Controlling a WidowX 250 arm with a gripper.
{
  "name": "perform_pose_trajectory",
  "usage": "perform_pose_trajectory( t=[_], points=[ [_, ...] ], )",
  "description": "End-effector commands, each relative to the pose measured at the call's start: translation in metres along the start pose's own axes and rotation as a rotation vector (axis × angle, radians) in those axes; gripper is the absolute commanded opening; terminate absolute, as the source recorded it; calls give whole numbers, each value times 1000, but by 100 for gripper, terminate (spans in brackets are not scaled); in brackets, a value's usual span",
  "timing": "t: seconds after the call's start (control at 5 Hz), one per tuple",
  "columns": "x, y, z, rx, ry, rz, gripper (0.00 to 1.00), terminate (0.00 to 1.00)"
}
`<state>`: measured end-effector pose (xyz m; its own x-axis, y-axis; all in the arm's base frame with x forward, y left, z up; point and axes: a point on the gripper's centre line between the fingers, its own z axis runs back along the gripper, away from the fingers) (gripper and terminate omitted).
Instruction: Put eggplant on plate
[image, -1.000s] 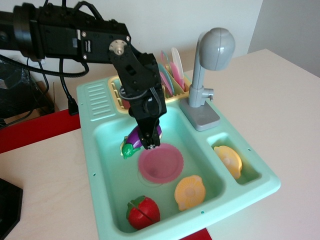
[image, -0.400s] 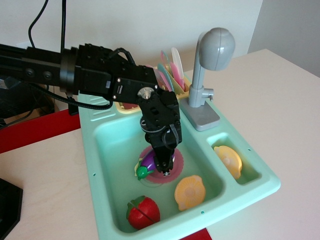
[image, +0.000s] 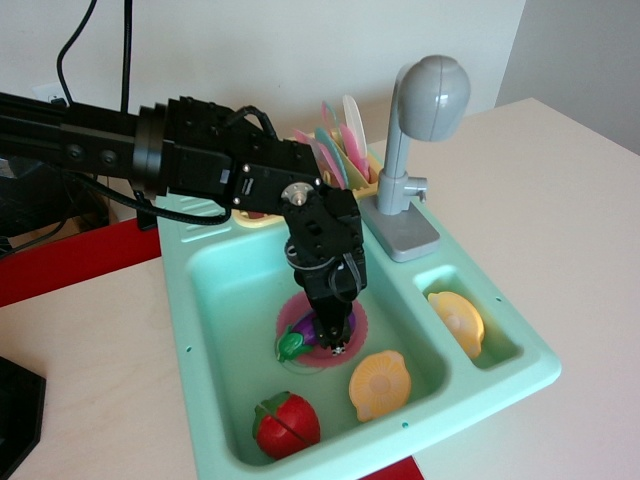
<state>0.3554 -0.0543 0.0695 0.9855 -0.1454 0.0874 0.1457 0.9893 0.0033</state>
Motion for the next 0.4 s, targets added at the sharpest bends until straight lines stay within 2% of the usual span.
perform_pose_trajectory(
  t=[0.0,0.2],
  points=[
    [-3,10,62,-7,-129,41,100,0],
    [-15,14,91,-4,-163,54,100,100]
  ],
)
